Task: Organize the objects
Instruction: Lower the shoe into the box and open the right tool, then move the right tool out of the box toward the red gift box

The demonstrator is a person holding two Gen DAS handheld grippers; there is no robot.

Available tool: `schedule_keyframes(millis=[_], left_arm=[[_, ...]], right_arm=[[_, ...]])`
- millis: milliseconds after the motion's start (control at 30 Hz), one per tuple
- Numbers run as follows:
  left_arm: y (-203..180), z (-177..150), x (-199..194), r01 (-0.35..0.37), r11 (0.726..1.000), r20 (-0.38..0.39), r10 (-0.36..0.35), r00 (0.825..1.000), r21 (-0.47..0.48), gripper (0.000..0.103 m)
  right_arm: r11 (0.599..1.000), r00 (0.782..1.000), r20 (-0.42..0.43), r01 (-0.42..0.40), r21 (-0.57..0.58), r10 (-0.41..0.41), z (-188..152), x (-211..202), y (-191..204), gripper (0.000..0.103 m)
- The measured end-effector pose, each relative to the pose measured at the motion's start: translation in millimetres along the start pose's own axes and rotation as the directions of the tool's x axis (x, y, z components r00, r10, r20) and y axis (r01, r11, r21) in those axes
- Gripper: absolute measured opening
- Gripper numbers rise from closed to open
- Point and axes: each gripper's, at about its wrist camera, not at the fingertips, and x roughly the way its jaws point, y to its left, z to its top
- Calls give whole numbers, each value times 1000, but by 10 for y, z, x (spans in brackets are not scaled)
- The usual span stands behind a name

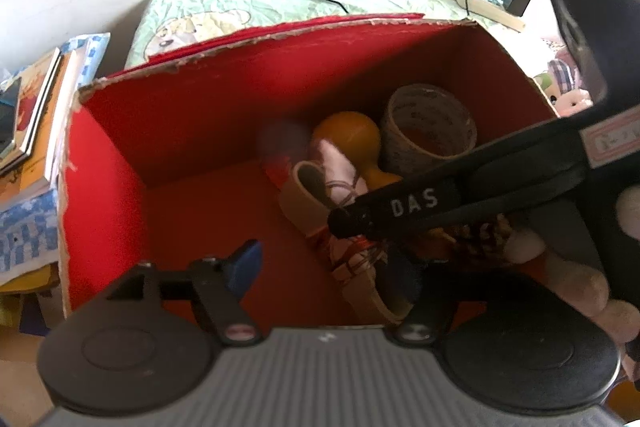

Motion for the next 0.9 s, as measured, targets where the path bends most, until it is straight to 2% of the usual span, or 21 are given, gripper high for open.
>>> schedule_keyframes(millis=[233,367,567,633,800,900], left_arm=[[-85,-9,-43,-90,996,0,90,996,6,81],[-127,-31,-84,-132,991,4,132,991,4,81],[-172,-62,-188,-184,983,17,184,983,-15,82],[-197,-83,-247,-201,979,27,202,979,-21,82],[-287,-110,-375,-237,971,42,239,970,-43,82],[-374,-141,-470,-257,965,58,260,964,-54,82]], right_arm=[[998,990,126,59,17,-60,-65,-188,17,38],[999,987,160,0,48,-7,-111,-321,-10,38],[1000,966,258,-5,24,-1,-241,-513,82,38],[999,960,280,-21,32,11,-325,-619,-7,38],[998,950,311,-44,39,30,-360,-550,91,38],[998,944,325,-63,28,50,-451,-657,33,38]])
